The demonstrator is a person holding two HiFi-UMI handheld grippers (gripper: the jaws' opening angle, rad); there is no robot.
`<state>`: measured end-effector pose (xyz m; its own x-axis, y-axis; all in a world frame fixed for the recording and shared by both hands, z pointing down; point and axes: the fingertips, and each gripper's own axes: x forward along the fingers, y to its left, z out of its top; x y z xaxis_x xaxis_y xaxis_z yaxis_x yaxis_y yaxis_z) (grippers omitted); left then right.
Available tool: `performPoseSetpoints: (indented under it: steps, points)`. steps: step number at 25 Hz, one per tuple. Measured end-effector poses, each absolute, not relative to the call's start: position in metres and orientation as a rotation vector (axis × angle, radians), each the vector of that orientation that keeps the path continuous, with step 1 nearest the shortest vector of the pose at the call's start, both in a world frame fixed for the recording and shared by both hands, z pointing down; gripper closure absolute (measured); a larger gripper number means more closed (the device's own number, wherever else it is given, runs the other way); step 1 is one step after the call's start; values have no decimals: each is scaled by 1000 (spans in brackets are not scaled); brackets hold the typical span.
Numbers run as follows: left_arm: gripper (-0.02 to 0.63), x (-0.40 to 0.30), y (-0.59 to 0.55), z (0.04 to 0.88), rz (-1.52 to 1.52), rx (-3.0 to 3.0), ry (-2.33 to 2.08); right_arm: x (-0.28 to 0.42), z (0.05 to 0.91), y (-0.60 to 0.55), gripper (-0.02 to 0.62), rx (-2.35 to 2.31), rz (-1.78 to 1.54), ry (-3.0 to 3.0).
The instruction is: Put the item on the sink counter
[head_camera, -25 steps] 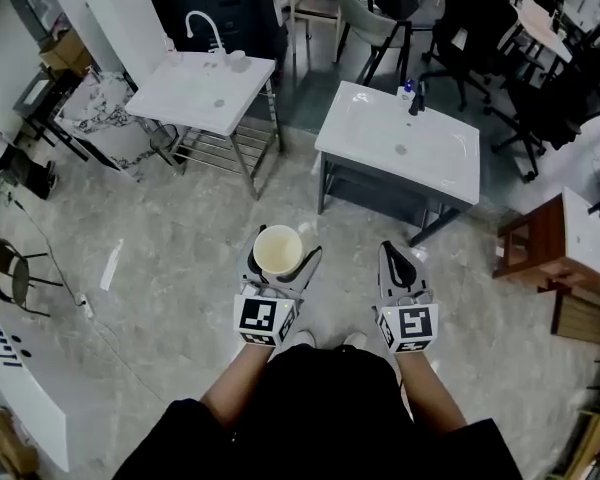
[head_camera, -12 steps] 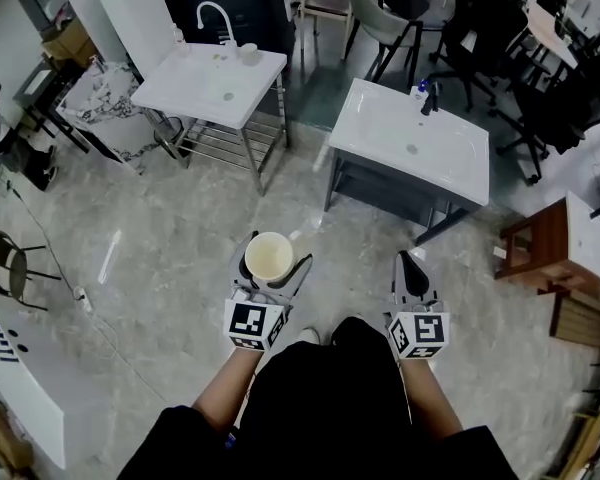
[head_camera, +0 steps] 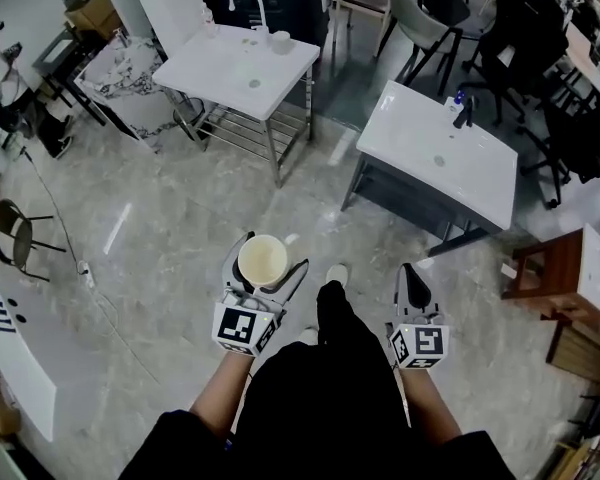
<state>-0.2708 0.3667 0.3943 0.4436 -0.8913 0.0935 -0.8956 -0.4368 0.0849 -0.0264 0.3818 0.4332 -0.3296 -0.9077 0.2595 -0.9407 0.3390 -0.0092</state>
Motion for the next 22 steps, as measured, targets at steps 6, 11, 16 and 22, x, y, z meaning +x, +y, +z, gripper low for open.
performPoseSetpoints:
  steps: [6,11,16,22]
  points:
    - [158,-251,313,415,79,2572,-1518,-9,442,313,563,1723,231,-2395]
    - [158,-214,227,421,136,2610,-1430,24,443,231,563,1805,270,-2385]
    - [158,-166,143,411,78,2658,-1364,60,435,159,563,1743,103,-2406]
    - [158,-121,75,420,131,2679,-1300,96,433,98,563,1763,111,-2417]
